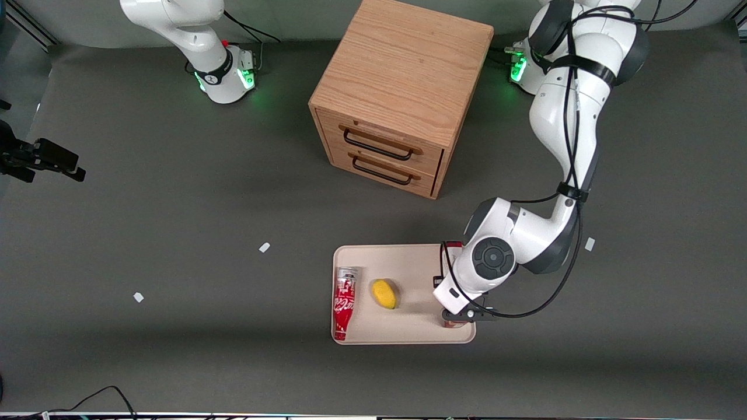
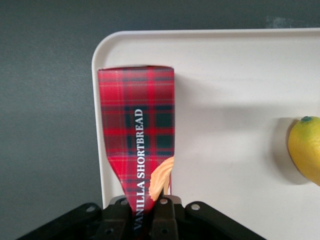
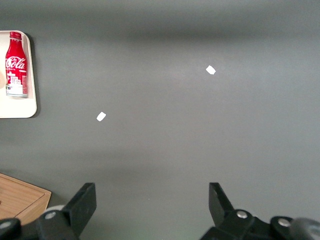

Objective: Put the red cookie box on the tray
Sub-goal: 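Lower the box onto the tray and open the left gripper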

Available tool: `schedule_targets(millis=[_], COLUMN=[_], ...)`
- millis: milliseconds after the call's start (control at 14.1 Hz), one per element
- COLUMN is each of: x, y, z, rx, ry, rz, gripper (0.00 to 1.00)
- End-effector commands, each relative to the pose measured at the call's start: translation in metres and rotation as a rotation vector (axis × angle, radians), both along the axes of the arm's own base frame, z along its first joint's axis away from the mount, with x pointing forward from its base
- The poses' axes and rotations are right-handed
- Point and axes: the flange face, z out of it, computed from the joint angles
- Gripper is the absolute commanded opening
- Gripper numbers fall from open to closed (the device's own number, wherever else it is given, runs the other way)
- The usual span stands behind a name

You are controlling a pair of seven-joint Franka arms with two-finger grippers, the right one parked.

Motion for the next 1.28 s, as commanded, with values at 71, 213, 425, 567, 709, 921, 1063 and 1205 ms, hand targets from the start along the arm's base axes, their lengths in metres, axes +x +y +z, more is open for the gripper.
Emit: schedule_targets(millis=[71,213,425,567,709,921,1063,1205], x=[0.004,0.004,0.005,0.004,0.001,0.003,0.003,0.002], y=[0.002,0.002,0.004,0.005,0.006,0.011,0.019,0.036], z=[0.003,0.004,0.020,0.030,0.039,0.055,0.078,0.113], rx=[0.027,0.036,0.023,0.003,-0.007,-0.024,-0.058,-0.075], ry=[-0.027,-0.032,-0.046,-0.043,-0.043,-0.052,-0.055,-0.063], rz=[0.016,0.013,0.021,0.039,0.083,0.099,0.123,0.146], gripper=[0.00,1.00,1.00,1.00,1.00,1.00,1.00,1.00])
